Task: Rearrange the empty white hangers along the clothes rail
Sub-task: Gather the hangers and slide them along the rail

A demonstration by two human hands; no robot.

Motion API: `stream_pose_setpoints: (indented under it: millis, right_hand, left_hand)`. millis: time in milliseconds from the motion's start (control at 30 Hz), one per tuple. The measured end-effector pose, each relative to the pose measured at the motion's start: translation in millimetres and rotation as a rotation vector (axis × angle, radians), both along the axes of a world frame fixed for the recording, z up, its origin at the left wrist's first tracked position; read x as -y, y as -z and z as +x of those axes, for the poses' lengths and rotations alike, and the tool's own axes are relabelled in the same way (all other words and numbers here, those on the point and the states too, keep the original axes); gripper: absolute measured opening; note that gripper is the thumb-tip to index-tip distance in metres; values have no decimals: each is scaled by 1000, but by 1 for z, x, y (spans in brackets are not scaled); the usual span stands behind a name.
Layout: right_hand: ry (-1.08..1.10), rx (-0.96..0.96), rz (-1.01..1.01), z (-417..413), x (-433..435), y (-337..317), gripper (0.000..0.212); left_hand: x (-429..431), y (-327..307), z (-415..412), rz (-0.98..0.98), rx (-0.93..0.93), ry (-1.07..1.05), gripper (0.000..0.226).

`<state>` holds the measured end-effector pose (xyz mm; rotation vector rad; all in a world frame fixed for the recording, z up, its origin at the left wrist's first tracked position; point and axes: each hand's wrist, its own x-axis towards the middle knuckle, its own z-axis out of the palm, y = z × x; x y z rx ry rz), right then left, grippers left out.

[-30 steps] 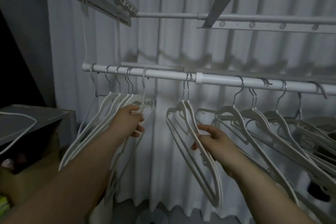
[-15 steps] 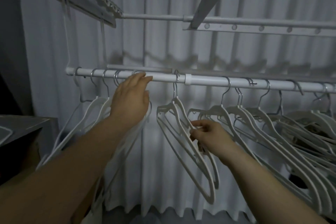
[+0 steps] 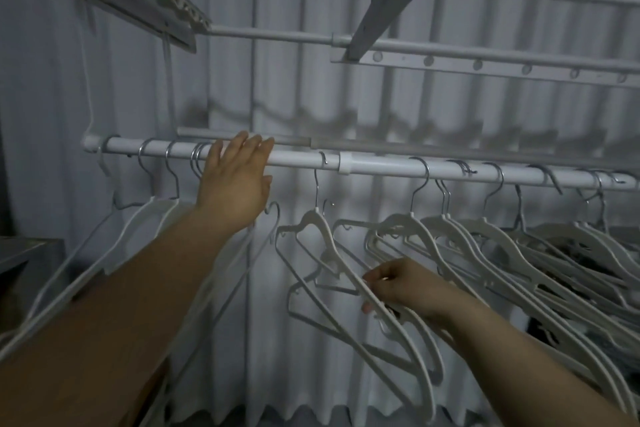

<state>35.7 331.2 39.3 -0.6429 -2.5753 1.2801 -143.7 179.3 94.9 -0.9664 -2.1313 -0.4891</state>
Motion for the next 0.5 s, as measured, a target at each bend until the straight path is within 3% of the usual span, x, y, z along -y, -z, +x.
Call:
stream_pose_setpoints:
  millis: [133, 233, 300, 400, 500]
  right_hand:
    - [73, 11, -77, 25, 5, 4, 7]
    - [90, 74, -102, 49, 8, 13, 13]
    - [112, 135, -57, 65, 10, 22, 14]
    - [117, 210, 22, 89, 10, 31, 18]
    - [111, 285, 70, 108, 9, 38, 41]
  left_hand:
    - [-9, 16, 28, 146, -87, 166, 47]
    - [-20, 32, 70, 46, -166, 449, 46]
    - [-20, 42, 99, -96, -31, 592, 58]
    - [-16, 57, 117, -247, 57, 570, 76]
    - [-6, 66, 118, -318, 52, 442, 88]
